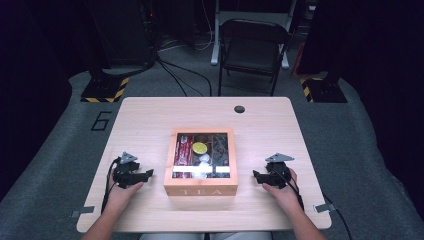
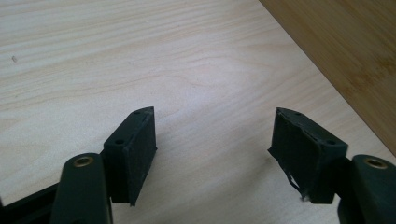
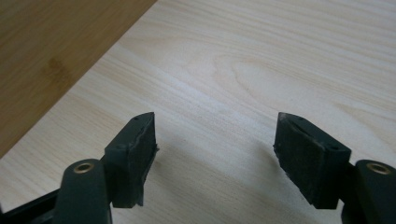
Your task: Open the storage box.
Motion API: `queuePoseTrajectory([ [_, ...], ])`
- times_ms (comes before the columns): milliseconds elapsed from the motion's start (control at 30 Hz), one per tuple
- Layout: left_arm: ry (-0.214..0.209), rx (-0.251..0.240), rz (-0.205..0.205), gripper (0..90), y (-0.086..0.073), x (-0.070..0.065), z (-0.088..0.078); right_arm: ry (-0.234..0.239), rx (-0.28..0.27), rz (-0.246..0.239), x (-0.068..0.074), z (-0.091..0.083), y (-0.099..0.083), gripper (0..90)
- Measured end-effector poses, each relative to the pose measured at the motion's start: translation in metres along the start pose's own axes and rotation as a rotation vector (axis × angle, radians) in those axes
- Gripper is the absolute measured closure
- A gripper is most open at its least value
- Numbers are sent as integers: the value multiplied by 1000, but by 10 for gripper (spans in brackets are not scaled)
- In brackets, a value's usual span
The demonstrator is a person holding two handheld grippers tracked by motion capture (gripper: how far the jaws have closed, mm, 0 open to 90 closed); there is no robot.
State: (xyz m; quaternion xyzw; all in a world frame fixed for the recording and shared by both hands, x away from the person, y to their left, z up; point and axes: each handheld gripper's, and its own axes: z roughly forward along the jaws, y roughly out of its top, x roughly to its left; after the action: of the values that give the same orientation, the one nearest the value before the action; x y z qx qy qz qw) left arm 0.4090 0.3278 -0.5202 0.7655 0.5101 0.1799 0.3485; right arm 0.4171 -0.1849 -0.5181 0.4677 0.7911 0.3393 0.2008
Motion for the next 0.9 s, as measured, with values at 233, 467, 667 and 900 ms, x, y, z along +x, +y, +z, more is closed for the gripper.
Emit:
queuePoseTrajectory([
  [233,-14,-4,31,333,4,-6,-7,18,-22,7,5,-13,4,323],
  [467,-24,-29,16,357,5,-7,-14,36,-39,0,10,-19,5,323],
  [667,-10,-50,-8,378,6,-6,-21,49,-44,35,8,-23,6,331],
  [900,-18,-61,-19,377,7,-7,-29,46,-44,11,11,-28,7,346],
])
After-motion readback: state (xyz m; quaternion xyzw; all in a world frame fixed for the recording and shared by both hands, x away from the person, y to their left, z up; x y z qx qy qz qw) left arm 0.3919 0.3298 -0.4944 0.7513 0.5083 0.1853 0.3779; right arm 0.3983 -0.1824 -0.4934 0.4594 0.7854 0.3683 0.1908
